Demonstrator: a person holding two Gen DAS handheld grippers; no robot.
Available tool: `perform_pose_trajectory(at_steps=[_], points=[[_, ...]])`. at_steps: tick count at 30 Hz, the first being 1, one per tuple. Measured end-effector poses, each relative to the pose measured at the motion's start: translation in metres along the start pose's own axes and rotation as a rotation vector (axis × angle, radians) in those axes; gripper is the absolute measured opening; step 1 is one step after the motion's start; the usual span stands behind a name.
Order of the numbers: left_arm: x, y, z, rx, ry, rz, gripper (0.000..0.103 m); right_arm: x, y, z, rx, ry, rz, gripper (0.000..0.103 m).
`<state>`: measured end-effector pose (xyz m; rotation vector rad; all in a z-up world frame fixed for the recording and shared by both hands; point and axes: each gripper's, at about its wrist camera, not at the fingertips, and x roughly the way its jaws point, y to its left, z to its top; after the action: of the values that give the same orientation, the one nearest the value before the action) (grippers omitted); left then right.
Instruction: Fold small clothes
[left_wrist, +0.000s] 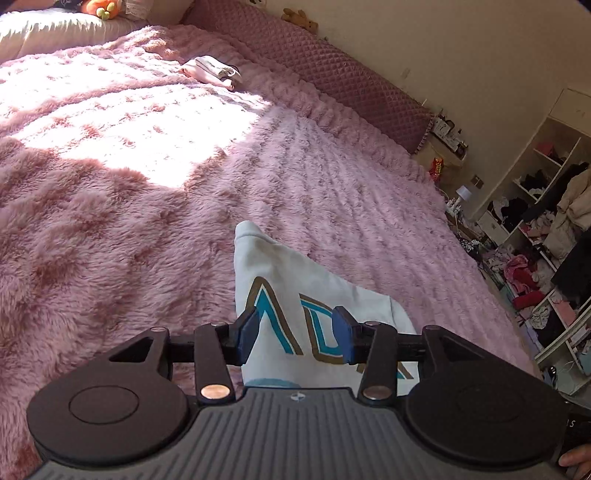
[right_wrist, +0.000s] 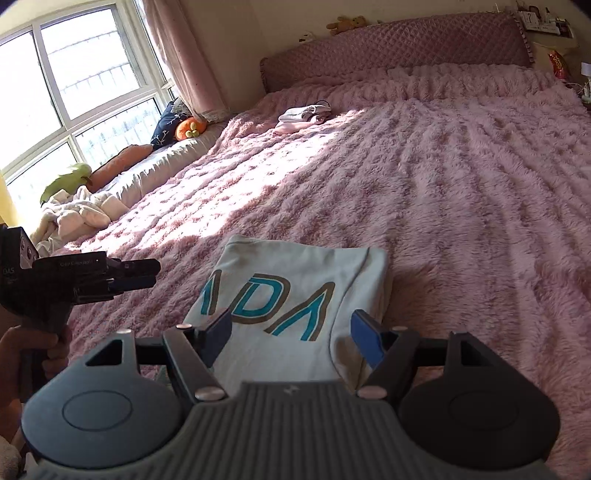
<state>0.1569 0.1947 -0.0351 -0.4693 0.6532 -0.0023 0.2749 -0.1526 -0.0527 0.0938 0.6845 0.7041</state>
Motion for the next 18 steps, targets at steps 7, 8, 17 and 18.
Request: perform_pose_trajectory(at_steps=[7, 8, 17, 18], points=[[-0.026, -0.039, -0.067, -0.038, 0.070, 0.018, 0.057, -0.017, 0.026, -0.059, -0.103, 0.042, -0.111, 0.052], [-0.025, -0.039, -0.074, -0.054, 0.077, 0.010, 0.057, -0.015, 0.028, -0.064, -0.103, 0.053, -0.116, 0.050], [0.004, -0.022, -0.105, -0.086, 0.123, 0.066, 0.055, 0.011, 0.015, -0.094, -0.062, 0.164, -0.218, 0.038], [0.002, -0.024, -0.103, -0.085, 0.127, 0.070, 0.055, 0.010, 0.016, -0.094, -0.062, 0.167, -0.224, 0.038]])
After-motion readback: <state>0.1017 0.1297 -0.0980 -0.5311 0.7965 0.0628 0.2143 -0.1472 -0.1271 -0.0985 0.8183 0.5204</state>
